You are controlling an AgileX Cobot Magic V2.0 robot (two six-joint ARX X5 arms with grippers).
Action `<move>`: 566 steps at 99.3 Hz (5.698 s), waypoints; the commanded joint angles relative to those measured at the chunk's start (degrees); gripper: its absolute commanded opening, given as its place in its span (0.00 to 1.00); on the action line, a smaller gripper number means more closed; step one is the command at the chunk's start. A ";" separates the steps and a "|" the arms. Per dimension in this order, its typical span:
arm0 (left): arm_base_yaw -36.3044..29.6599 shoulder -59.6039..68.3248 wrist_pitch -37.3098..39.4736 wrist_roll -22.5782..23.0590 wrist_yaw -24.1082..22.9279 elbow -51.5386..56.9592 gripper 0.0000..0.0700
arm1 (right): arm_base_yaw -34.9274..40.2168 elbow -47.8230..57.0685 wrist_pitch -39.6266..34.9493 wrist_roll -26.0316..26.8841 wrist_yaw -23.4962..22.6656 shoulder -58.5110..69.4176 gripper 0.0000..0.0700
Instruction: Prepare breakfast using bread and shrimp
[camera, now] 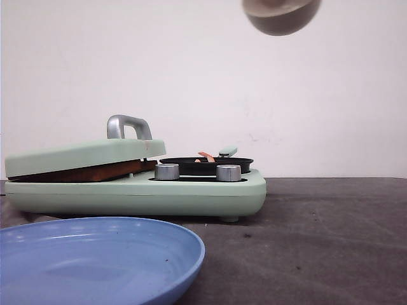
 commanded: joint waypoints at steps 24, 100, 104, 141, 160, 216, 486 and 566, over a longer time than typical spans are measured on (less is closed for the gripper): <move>-0.11 0.02 -0.24 0.07 0.07 0.22 0.44 | -14.16 3.63 -16.04 13.16 -26.34 1.90 0.00; -0.11 0.04 -4.48 0.31 -0.57 0.22 0.44 | -21.31 3.58 -15.02 10.54 -37.16 28.41 0.00; -0.11 0.04 -4.72 0.28 -0.57 0.22 0.44 | -21.33 3.58 -14.43 10.54 -37.13 29.22 0.00; -0.11 0.04 -4.98 0.28 -0.59 0.22 0.44 | -21.33 3.43 -11.08 10.49 -36.98 36.09 0.00; -0.11 0.04 -4.98 0.31 -0.59 0.22 0.44 | -21.33 2.78 -9.07 10.27 -36.35 37.00 0.00; -0.11 0.04 -4.98 0.33 -0.57 0.22 0.44 | -21.33 2.69 -10.03 8.72 -36.50 37.00 0.36; -0.11 -3.54 9.57 -10.34 2.32 -11.41 0.01 | -11.13 -64.19 6.58 13.33 -40.39 -68.35 0.00; -0.11 -5.25 5.57 -23.91 -1.66 -11.72 0.04 | -11.13 -64.19 8.61 14.58 -37.94 -69.24 0.00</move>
